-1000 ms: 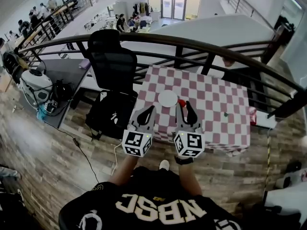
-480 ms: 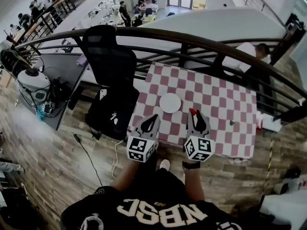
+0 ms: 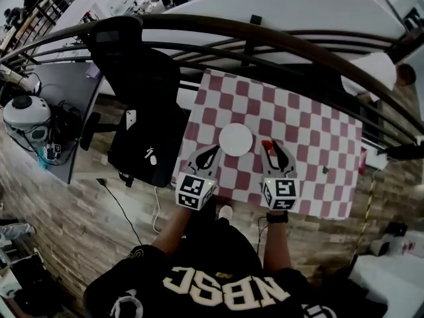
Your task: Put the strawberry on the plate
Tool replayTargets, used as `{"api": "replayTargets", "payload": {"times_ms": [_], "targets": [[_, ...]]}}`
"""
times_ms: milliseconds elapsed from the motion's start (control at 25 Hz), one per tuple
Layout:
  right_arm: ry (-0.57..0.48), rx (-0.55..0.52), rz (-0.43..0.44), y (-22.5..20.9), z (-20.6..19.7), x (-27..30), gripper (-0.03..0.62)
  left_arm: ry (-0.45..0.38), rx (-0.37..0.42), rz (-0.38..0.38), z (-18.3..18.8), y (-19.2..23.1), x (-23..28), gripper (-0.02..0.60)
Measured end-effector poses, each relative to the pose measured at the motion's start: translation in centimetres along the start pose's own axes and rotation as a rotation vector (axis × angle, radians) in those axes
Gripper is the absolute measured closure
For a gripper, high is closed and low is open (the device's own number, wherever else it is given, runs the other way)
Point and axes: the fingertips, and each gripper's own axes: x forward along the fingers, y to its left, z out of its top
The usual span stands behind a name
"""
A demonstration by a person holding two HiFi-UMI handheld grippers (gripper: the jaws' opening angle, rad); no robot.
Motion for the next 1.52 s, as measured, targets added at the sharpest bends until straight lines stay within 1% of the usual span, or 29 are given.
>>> {"api": "replayTargets", "payload": {"times_ms": [120,200,280,320,520,640,800,960,1120,1280,1400,1520], "targets": [[0.111,-0.147,0.082,1.2,-1.2,-0.6,0.454,0.044,0.011,-0.041,-0.7,-1.3,-1.3,0.575],[0.193,-0.221,0.126,2.2,-2.8,-1.7,0.453,0.089,-0.002,-0.061,-1.7,-2.5,-2.8,0.575],[0.273,-0.272,0.168,3.4,-5.1,-2.1,0.453,0.137,-0.025,-0.077,-3.3,-3.2,-3.8,0.575],[0.304,-0.281,0.188,3.9,-6.2,-1.8,0.453,0.157,-0.031,-0.085,-4.2,-3.2,-3.8,0.575],[0.4,-0.24,0.265,6.3,-11.4,1.3,0.453,0.245,-0.019,-0.117,-8.6,-2.3,-1.5,0.575],[0.449,-0.211,0.295,7.3,-14.4,2.9,0.453,0.285,-0.02,-0.143,-10.4,-2.3,-0.1,0.575],[0.496,-0.193,0.32,8.2,-17.3,4.6,0.453,0.317,-0.026,-0.166,-12.2,-2.0,1.3,0.575],[0.525,-0.177,0.325,8.8,-19.3,5.1,0.453,0.349,-0.043,-0.179,-13.5,-2.1,1.9,0.575],[0.538,-0.135,0.317,8.8,-19.9,5.2,0.453,0.36,-0.053,-0.191,-13.7,-2.7,2.2,0.575],[0.57,-0.094,0.278,8.0,-20.0,5.3,0.45,0.373,-0.08,-0.185,-13.9,-3.0,2.3,0.575],[0.542,-0.05,0.262,7.5,-18.6,4.6,0.444,0.365,-0.112,-0.17,-13.0,-3.1,2.0,0.575],[0.505,-0.025,0.246,7.0,-16.3,3.8,0.444,0.334,-0.114,-0.162,-11.0,-3.0,1.9,0.575]]}}
